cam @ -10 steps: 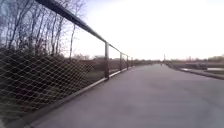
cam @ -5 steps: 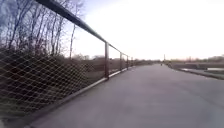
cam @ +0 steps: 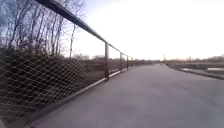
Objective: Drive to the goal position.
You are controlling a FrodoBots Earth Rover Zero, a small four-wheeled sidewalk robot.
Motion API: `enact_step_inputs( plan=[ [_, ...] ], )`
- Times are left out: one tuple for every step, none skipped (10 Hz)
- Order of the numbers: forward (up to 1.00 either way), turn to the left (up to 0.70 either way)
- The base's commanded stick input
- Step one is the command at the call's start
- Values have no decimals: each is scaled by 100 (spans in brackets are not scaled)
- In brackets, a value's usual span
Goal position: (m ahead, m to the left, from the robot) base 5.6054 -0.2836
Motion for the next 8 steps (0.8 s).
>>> enact_step_inputs(
  plan=[
    [57,-28],
    [100,-39],
    [100,-39],
    [100,-39],
    [100,-39],
    [100,-39],
    [100,-39],
    [100,-39]
  ],
)
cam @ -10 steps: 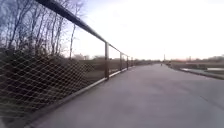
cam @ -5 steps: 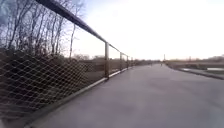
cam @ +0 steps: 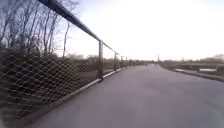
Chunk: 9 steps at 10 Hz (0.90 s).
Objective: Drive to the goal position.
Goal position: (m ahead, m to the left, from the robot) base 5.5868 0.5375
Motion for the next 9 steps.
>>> enact_step_inputs(
  plan=[
    [100,-39],
    [100,-39],
    [100,-39],
    [100,-39],
    [100,-39],
    [100,-31],
    [100,-12],
    [100,1],
    [100,1]
  ],
)
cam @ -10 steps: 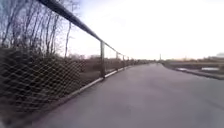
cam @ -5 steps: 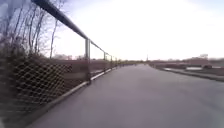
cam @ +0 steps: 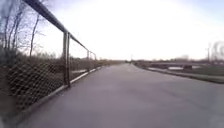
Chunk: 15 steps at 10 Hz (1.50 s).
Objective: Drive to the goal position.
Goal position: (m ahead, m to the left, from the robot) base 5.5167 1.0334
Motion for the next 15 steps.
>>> enact_step_inputs(
  plan=[
    [100,1],
    [100,1],
    [100,1],
    [100,1],
    [100,3],
    [100,3],
    [100,4],
    [100,3],
    [100,2],
    [100,1],
    [100,1],
    [100,1],
    [100,1],
    [100,1],
    [100,1]
  ],
)
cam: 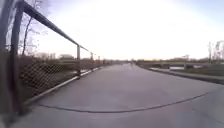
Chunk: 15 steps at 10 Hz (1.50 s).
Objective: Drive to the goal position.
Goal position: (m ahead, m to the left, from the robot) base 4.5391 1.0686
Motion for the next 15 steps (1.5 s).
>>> enact_step_inputs(
  plan=[
    [100,1],
    [100,1],
    [100,1],
    [100,1],
    [100,1],
    [100,1],
    [100,1],
    [100,1],
    [100,1],
    [100,1],
    [100,1],
    [100,1],
    [100,1],
    [100,1],
    [100,-4]
  ],
)
